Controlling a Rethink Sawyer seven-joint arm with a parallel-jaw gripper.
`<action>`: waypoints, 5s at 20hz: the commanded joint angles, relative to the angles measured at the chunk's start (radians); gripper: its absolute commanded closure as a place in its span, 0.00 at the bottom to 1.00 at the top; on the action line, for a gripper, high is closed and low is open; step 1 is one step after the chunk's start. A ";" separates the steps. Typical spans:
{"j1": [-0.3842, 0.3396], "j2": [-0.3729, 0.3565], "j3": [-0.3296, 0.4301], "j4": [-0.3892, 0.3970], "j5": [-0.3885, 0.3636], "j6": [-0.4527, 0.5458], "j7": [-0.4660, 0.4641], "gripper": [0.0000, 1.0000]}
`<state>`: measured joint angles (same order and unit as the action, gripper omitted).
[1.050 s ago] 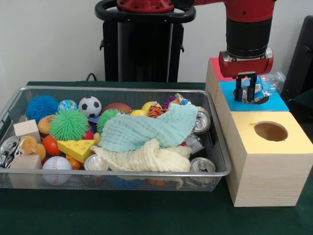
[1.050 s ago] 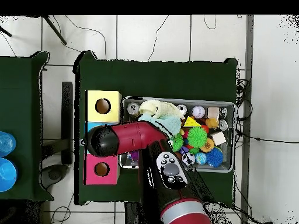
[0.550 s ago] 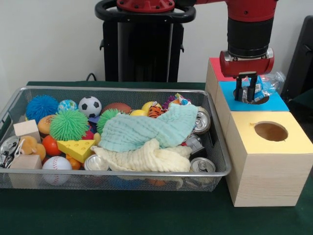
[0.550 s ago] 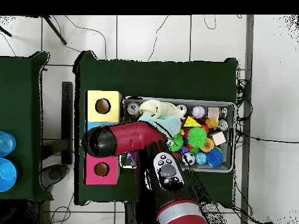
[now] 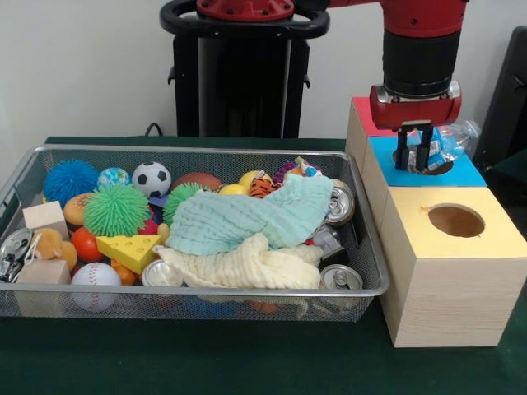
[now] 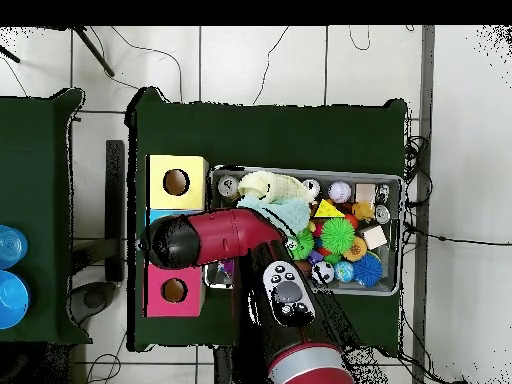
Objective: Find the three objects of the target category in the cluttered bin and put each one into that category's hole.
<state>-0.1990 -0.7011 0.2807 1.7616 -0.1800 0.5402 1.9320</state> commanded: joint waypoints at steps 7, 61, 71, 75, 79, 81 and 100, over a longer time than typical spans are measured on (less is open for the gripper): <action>-0.078 0.267 -0.107 0.006 -0.051 0.042 0.057 1.00; 0.177 -0.011 -0.293 0.155 0.140 0.092 0.179 1.00; 0.116 -0.080 -0.289 0.168 0.173 0.176 0.096 1.00; 0.103 -0.094 -0.281 0.178 0.181 0.190 0.092 1.00; 0.061 -0.139 -0.260 0.174 0.208 0.261 0.068 1.00; 0.073 -0.179 -0.261 0.173 0.224 0.308 0.093 1.00; 0.208 -0.109 -0.264 0.107 0.388 0.303 0.272 1.00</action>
<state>-0.0122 -0.8659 -0.0072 1.8920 0.1530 0.8254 1.9318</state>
